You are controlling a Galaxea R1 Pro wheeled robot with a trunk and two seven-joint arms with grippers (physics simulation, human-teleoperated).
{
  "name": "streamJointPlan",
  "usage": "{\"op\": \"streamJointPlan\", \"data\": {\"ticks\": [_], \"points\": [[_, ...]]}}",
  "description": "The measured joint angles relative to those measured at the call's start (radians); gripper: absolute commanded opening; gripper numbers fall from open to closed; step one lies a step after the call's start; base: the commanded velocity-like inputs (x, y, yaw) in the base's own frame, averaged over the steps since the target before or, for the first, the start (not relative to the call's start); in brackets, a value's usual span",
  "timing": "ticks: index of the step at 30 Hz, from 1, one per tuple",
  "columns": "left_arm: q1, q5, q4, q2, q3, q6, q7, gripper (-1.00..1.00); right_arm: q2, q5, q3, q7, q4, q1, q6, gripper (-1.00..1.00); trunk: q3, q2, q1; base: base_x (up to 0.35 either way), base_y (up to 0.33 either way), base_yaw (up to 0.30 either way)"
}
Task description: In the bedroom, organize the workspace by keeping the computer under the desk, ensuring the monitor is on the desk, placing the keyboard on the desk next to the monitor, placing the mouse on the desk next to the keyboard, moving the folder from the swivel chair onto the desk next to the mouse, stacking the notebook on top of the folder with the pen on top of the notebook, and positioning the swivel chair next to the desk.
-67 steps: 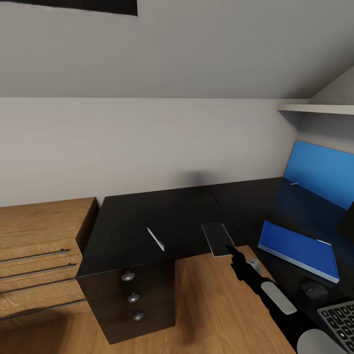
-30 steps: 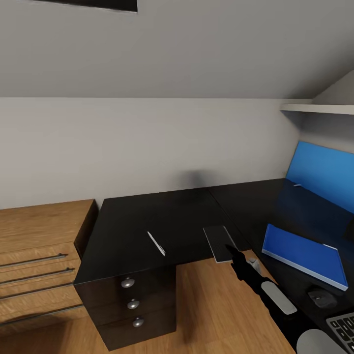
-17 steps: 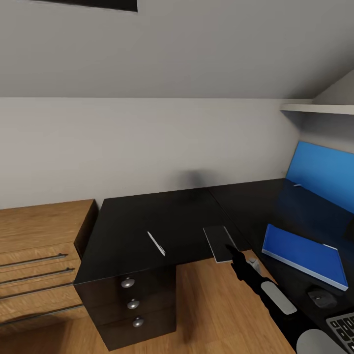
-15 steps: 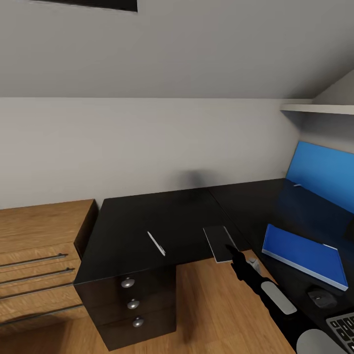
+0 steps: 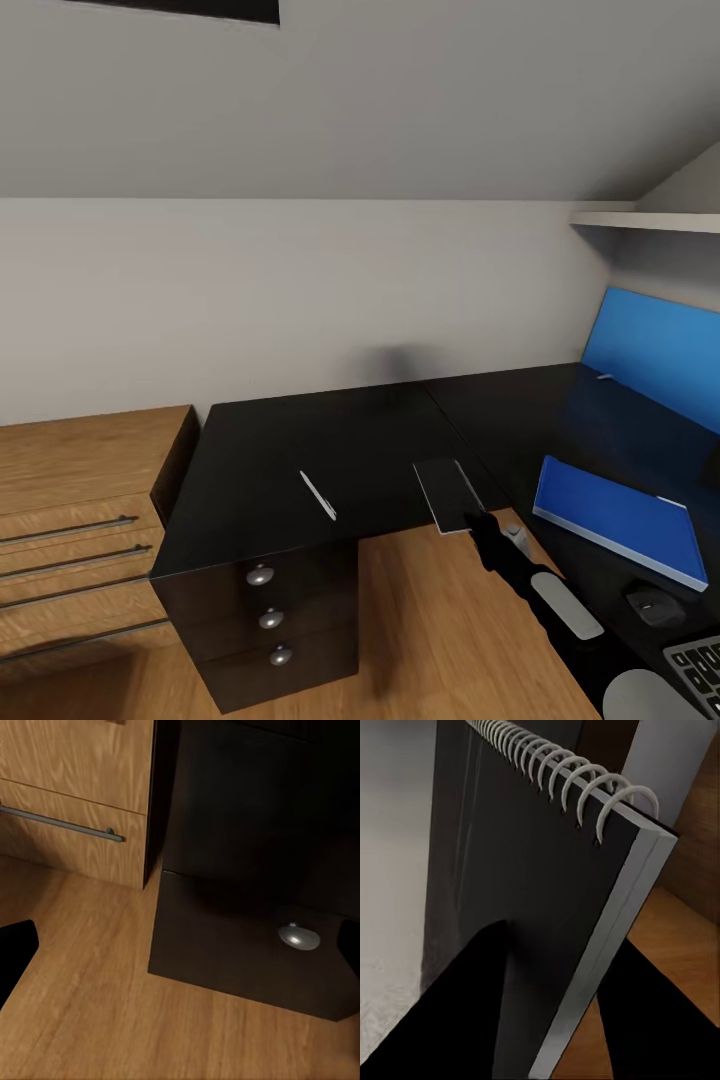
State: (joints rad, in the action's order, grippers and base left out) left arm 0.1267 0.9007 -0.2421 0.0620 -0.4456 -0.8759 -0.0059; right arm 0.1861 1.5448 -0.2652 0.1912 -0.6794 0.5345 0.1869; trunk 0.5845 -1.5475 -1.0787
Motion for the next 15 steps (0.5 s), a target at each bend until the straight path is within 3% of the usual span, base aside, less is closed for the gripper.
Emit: {"op": "streamJointPlan", "data": {"ticks": [15], "points": [[0.0,0.001,0.0,0.0,0.0,-0.001,0.0,1.0,0.0,0.001,0.001,-0.006,-0.001,0.0,-0.001,-1.0,0.0,0.0,0.0,0.0,0.0,0.0]]}}
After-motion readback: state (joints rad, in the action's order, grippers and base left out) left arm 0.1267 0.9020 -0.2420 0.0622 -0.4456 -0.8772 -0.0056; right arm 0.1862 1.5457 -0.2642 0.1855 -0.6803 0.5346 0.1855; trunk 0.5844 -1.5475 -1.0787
